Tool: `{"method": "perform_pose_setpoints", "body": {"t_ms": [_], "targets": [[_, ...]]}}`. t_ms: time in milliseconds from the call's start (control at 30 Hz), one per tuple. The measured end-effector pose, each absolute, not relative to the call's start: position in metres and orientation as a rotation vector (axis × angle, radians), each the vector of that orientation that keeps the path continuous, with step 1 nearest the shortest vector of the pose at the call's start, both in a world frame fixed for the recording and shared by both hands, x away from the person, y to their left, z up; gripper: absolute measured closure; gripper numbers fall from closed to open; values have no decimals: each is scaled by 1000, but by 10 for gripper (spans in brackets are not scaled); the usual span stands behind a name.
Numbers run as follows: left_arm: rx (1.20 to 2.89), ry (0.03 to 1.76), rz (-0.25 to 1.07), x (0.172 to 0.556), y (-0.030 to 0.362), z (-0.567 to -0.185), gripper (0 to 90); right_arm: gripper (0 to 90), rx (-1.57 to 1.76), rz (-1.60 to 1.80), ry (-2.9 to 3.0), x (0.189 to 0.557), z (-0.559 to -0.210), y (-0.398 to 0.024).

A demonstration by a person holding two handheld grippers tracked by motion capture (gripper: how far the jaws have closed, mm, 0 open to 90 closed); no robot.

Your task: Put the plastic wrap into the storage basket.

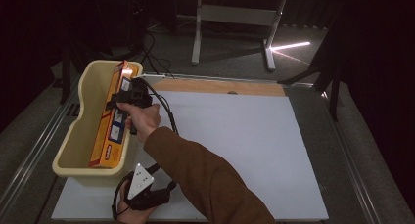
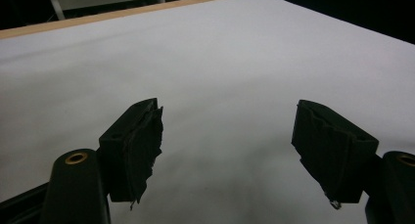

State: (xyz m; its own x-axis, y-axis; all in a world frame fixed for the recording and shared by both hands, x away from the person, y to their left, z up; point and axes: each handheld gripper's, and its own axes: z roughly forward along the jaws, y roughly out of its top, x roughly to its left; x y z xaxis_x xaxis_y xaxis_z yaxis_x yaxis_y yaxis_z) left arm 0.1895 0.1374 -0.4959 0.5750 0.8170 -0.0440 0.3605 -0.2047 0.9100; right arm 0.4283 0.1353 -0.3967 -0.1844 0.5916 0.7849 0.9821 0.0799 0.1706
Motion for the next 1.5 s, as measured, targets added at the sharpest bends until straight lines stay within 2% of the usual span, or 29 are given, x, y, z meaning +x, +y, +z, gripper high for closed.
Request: {"method": "perform_pose_setpoints", "body": {"t_ms": [300, 800, 1167, 1500], "targets": [[1801, 964, 569, 189, 137, -496, 265, 338, -1586, -892, -1898, 428, -394, 135], [1806, 968, 569, 190, 135, -497, 265, 363, -1480, -949, -2034, 425, -371, 115], [1800, 973, 590, 189, 136, -496, 265, 323, -1182, -1115, -2308, 411, -364, 102], [1804, 972, 603, 191, 136, -496, 265, 317, -1034, -1205, -2560, 399, -363, 56]]}}
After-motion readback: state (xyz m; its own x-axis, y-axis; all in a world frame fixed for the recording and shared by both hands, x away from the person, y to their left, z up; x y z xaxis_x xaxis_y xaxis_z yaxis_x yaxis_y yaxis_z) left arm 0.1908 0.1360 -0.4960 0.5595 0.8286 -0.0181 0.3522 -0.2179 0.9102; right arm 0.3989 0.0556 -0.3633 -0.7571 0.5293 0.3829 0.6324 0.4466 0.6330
